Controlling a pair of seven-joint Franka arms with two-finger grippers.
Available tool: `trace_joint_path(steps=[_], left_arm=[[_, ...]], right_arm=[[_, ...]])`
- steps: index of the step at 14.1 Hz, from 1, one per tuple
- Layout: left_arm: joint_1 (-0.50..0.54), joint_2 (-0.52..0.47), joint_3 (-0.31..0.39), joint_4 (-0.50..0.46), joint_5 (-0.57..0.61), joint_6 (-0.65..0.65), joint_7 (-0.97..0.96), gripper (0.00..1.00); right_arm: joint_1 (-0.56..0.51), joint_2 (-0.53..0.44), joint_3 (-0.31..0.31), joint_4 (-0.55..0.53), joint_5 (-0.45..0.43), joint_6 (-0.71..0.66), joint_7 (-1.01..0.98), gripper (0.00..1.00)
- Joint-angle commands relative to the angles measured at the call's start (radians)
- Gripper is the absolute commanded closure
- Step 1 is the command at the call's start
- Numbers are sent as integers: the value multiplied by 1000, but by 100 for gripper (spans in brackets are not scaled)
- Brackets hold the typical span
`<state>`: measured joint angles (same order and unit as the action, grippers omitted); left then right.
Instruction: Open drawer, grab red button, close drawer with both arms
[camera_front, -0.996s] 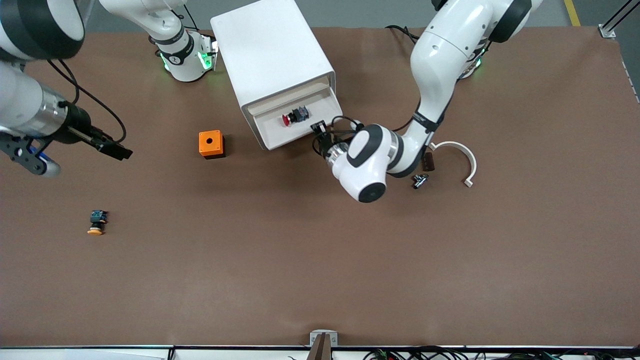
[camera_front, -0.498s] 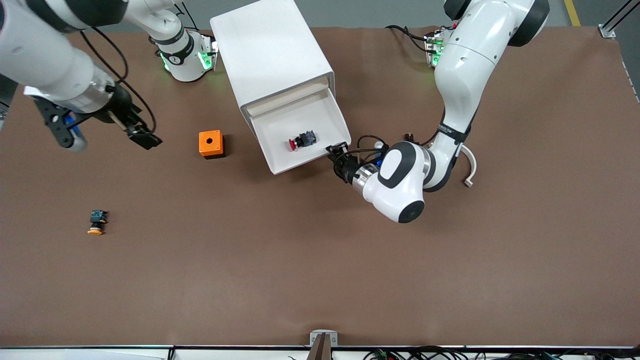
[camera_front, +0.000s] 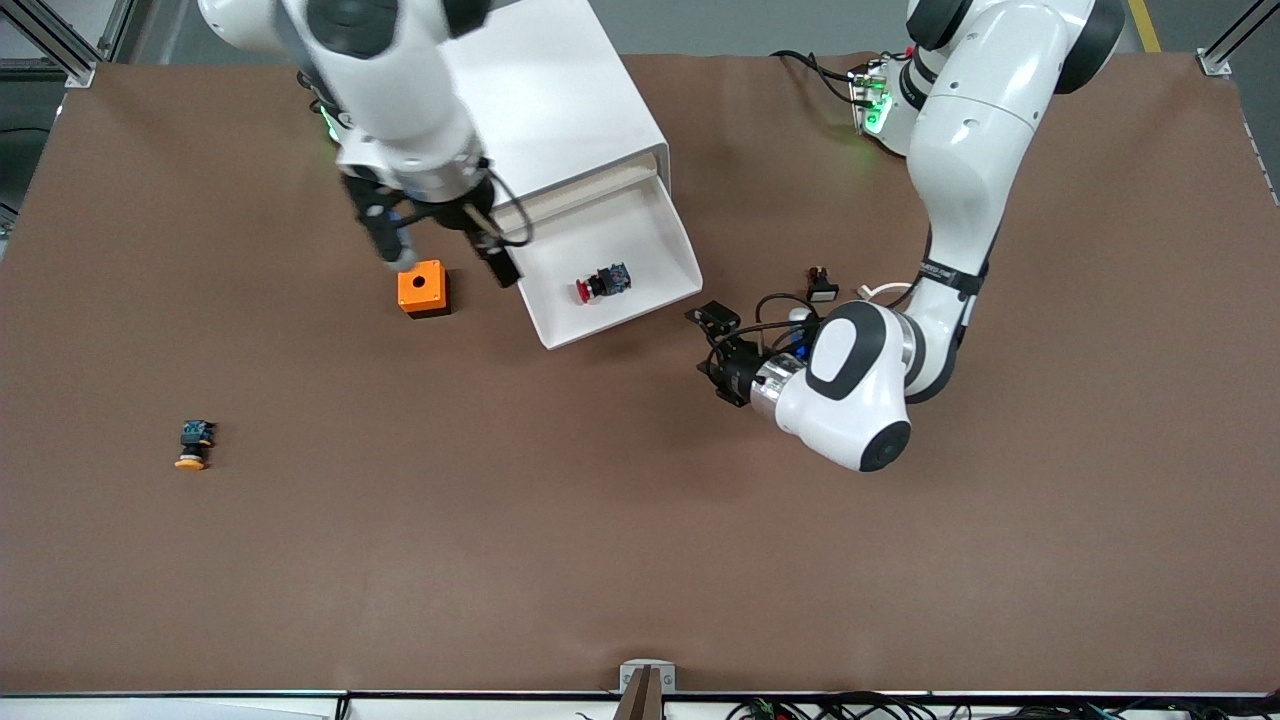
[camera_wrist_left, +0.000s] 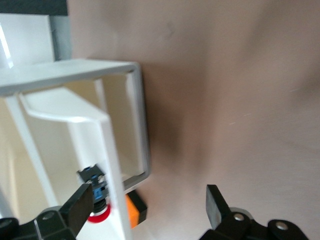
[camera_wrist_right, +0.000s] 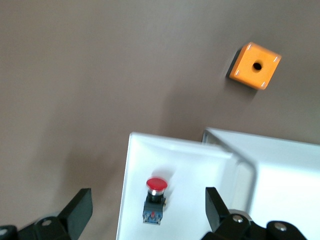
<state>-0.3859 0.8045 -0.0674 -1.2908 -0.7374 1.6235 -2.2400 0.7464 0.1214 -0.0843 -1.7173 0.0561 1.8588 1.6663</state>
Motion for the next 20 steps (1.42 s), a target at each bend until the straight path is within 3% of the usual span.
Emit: trace_joint_path(steps=[1, 5, 9, 14, 20], left_arm=[[4, -36, 21, -2, 64, -2, 95, 1], [64, -74, 60, 7, 99, 4, 275, 1], [62, -119, 93, 10, 136, 15, 293, 1], [50, -217, 83, 10, 341, 16, 472, 1], [42, -269, 71, 10, 432, 4, 581, 1]], right_arm=[[68, 88, -14, 16, -10, 57, 49, 0], [119, 200, -15, 37, -13, 97, 89, 0], [143, 262, -15, 41, -13, 105, 87, 0], [180, 293, -15, 41, -13, 129, 90, 0], [189, 299, -15, 41, -12, 134, 92, 3]])
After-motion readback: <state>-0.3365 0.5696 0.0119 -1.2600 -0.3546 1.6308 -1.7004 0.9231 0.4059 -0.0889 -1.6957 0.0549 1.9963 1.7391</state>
